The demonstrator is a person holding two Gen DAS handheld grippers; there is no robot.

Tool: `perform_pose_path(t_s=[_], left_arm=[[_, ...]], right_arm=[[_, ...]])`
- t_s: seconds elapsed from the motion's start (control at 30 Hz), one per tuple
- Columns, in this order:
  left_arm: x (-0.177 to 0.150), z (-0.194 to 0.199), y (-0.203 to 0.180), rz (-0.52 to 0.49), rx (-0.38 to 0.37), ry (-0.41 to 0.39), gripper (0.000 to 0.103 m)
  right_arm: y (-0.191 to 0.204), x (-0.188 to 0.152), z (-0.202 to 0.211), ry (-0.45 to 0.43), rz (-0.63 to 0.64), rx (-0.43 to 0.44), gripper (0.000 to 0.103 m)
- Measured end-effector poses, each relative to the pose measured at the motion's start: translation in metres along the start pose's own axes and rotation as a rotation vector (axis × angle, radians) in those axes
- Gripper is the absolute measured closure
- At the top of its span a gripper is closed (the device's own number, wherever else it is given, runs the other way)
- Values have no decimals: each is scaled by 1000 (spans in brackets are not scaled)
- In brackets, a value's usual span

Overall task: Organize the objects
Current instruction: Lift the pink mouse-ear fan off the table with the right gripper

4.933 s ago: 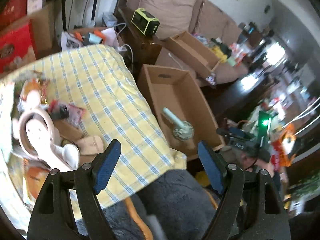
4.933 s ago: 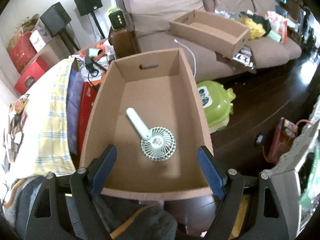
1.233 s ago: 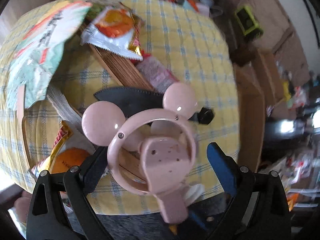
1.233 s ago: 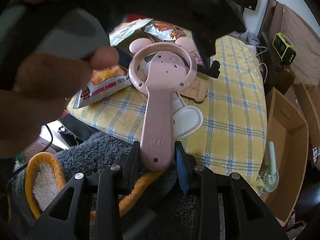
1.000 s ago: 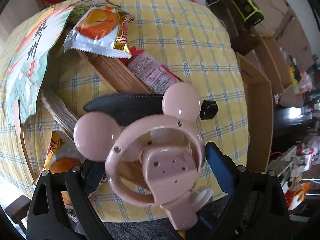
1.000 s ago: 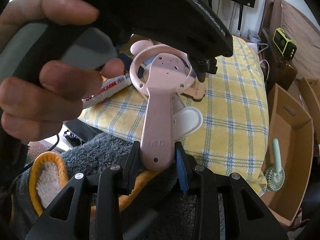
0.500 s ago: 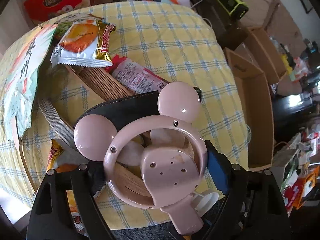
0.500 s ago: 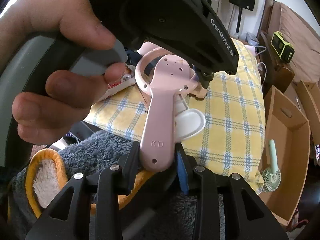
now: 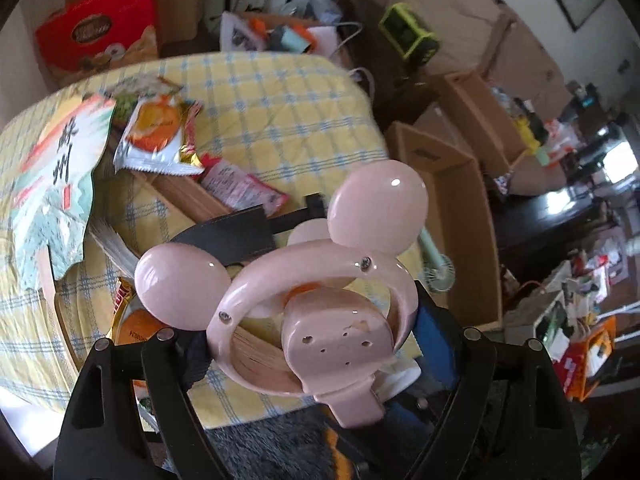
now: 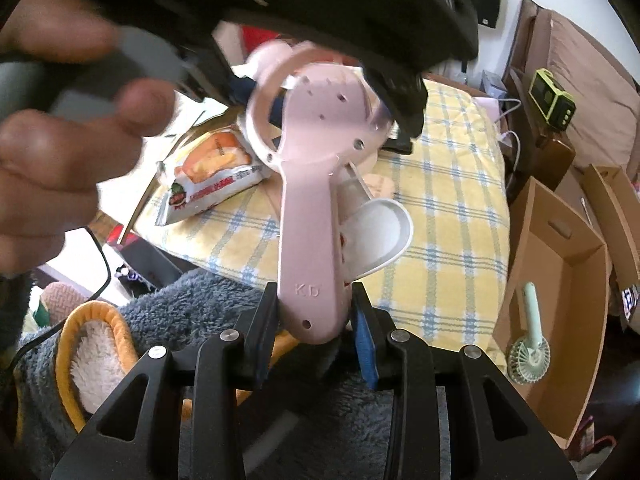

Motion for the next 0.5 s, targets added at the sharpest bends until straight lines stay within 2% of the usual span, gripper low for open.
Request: perform_pose_path(t_s=[0.17,0.5], left_arm=[[0,16,-25,-74,-16,-44,20],[-4,43,-73,-155,-114,-115,20]], right_arm=[[-5,3,11,-11,-5,-17,69],[-26,2,56,-58,-6,-114,69]])
Point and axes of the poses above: each gripper's, at about its wrist camera, not at the fingertips, and z roughly against the way its jaws point, y to its left, x to its top, the point moved 4 cm from there along -z, roughly the way its jaws point, and after that the axes turned 6 degrees about -x, right-handed, at the moved point
